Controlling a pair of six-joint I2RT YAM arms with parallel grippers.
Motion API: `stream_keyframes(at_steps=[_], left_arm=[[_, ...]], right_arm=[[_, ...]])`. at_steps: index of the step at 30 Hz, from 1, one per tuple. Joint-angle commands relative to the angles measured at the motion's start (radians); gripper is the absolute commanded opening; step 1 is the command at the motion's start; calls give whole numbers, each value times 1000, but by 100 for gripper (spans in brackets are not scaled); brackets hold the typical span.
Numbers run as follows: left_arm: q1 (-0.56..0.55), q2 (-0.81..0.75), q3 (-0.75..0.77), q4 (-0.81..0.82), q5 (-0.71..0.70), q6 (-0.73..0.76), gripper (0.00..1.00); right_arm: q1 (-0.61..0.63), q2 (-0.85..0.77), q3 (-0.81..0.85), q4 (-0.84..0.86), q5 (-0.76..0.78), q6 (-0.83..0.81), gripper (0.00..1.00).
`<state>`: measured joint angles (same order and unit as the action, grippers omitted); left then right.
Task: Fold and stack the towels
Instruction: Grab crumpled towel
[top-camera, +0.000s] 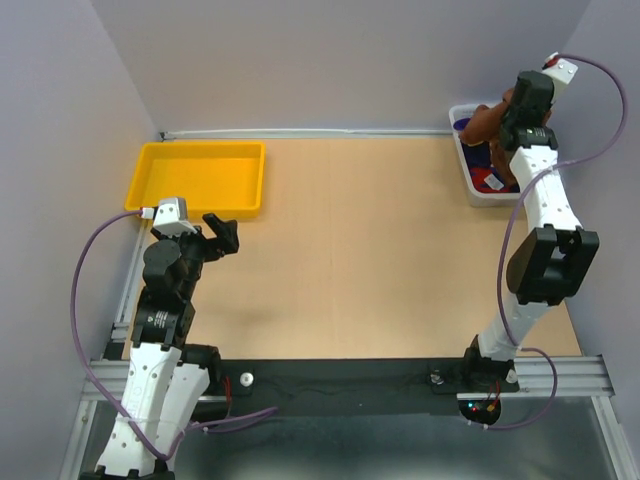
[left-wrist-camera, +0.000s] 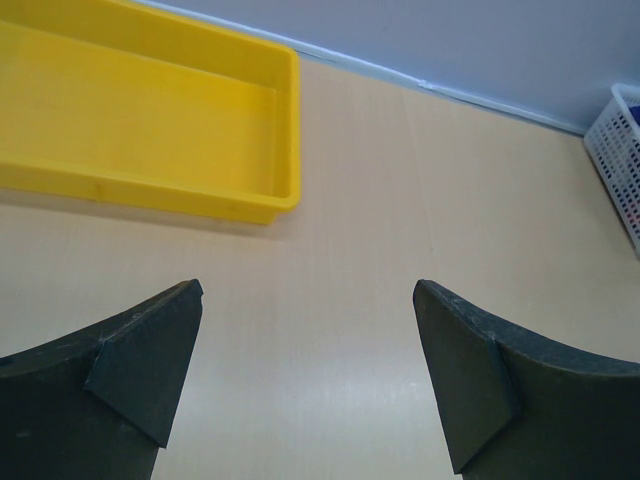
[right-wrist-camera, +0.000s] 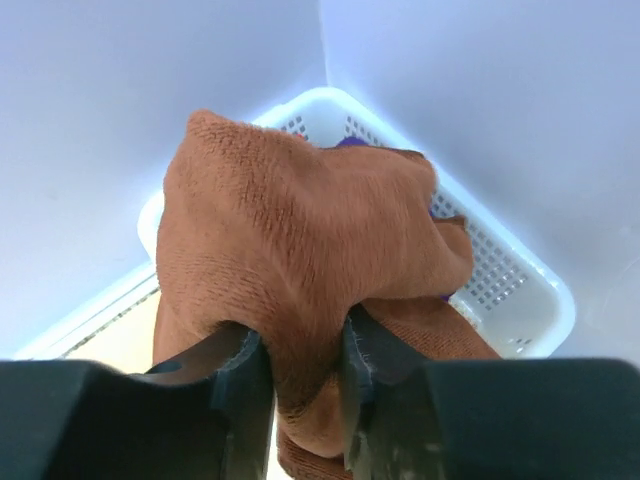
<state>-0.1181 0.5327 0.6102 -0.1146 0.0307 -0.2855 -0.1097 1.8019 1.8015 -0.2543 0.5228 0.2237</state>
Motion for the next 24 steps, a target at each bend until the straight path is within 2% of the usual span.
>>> stream_keyframes(at_steps=[1, 3, 4, 6, 9, 10, 14, 17, 20, 22, 24], left_arm=[[-3, -4, -12, 49, 18, 19, 98], [-3, -4, -12, 49, 20, 19, 98], [-3, 0, -13, 50, 21, 19, 98], [-3, 0, -13, 50, 21, 17, 98], [-3, -2, -13, 50, 20, 17, 98], [-3, -3, -13, 50, 20, 19, 98], [-5, -4, -13, 55, 26, 19, 98], [-9, -5, -15, 55, 28, 19, 98], [-11, -4, -15, 52, 28, 19, 98], [-11, -2, -15, 53, 26, 19, 98], [-11, 0, -13, 53, 23, 20, 98]], right_arm=[[-4, 48, -19, 41, 38, 11, 46], [-10, 79, -28, 41, 74, 14, 59], [-11, 92, -37, 38, 144, 19, 73], [-12, 82, -50, 35, 195, 32, 82], [-10, 27, -70, 36, 94, -6, 90], [-7, 5, -74, 36, -20, -27, 91], [13, -25, -126, 38, -273, -154, 92], [31, -12, -165, 44, -365, -242, 91], [50, 19, -169, 43, -373, -239, 83], [64, 33, -169, 46, -356, -233, 82], [87, 57, -163, 44, -339, -231, 78]])
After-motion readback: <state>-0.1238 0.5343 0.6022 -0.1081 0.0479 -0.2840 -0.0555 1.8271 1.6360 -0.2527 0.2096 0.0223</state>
